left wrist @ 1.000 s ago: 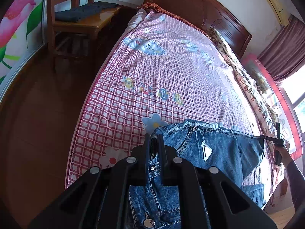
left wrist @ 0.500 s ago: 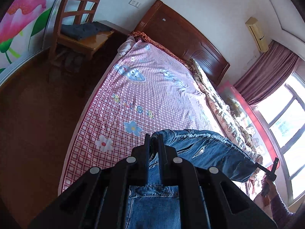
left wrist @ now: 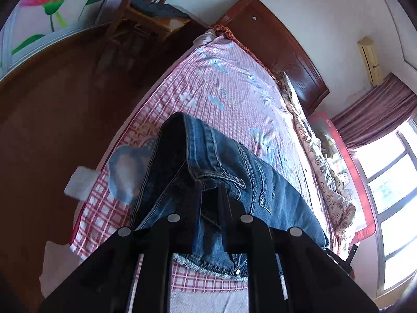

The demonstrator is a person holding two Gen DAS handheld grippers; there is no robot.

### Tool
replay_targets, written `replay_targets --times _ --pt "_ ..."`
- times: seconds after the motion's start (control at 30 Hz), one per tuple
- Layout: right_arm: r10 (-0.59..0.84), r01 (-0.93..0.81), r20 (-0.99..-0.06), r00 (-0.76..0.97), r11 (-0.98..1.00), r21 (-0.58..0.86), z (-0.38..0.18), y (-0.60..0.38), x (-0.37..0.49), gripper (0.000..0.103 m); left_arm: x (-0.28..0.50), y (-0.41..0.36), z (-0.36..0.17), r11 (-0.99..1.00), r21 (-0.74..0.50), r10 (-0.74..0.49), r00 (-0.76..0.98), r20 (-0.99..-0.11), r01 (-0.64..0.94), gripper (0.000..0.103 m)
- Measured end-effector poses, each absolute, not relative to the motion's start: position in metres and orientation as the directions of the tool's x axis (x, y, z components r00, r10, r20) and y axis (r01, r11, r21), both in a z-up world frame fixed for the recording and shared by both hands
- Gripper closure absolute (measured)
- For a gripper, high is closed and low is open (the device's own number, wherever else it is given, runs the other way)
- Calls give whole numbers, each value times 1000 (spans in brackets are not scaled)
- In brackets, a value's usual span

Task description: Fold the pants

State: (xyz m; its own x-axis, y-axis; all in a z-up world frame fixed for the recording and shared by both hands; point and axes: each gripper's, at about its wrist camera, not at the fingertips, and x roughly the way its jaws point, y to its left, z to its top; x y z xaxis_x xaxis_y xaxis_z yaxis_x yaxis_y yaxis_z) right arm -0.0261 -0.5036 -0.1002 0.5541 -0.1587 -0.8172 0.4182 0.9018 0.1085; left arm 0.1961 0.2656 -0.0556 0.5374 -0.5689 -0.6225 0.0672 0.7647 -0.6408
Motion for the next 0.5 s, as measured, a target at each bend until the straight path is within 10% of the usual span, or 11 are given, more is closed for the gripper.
replay_targets --times 0.1,0.37,0.5 --pt "-136 484 -832 538 858 173 -105 -511 -41 66 175 276 -76 758 -652 -537 539 -649 -30 85" --pt "47 551 -726 686 619 560 -99 -499 -83 65 170 249 -95 538 -835 -643 586 -493 -113 19" --pt "81 506 -686 723 614 606 -88 -477 -89 65 193 231 -114 411 -894 -691 580 -433 -178 18"
